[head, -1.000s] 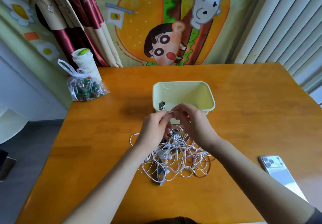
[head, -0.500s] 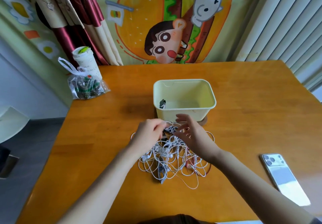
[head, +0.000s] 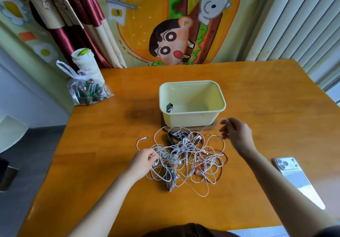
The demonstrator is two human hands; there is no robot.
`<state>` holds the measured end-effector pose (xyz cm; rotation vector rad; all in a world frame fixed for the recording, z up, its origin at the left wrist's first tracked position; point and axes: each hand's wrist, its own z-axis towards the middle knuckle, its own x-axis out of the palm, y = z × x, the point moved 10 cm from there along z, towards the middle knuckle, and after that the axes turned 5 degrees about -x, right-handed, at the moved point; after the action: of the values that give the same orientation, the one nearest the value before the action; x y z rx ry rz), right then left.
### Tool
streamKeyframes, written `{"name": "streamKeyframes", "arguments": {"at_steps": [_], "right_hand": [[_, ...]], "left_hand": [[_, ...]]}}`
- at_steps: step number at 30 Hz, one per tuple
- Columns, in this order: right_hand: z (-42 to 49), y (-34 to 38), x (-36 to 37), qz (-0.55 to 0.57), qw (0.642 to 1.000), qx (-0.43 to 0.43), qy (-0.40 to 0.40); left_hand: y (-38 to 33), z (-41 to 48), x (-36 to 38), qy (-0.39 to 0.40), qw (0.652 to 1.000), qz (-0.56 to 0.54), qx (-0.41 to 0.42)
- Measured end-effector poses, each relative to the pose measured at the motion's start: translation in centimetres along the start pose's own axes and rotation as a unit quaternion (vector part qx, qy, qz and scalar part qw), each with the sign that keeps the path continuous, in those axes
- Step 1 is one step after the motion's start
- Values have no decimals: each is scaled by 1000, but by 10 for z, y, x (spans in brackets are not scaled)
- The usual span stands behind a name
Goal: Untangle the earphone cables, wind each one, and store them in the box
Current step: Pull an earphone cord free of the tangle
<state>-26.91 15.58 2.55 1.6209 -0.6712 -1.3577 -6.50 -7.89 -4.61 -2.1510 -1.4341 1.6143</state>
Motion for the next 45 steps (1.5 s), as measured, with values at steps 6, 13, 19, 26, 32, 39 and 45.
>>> {"name": "streamKeyframes", "arguments": {"at_steps": [6,13,19,26,32,39,45], "right_hand": [[-15,-34,17,-331,927,-3,178],[-72,85,89,-151,917,-206,307],[-37,82,34,-96,969,-172,152],[3,-8,-37,-32,999,4,-17],[-8,-30,-46,-160,985,48,-53],[-39,96,14,-134,965,-201,108],[-56,130,39,13,965,-183,188]], "left_hand": [[-19,-1,-7,-27,999,-37,27],[-128,-15,-19,-45,986,2,158],[-114,-12,-23,-19,989,-82,121],[-42,4,4,17,998,-32,44],[-83,-10,-51,-119,973,-165,107],[-201,-67,-106,-201,906,-164,335],[-199,-45,-72,-119,934,-116,316]]}}
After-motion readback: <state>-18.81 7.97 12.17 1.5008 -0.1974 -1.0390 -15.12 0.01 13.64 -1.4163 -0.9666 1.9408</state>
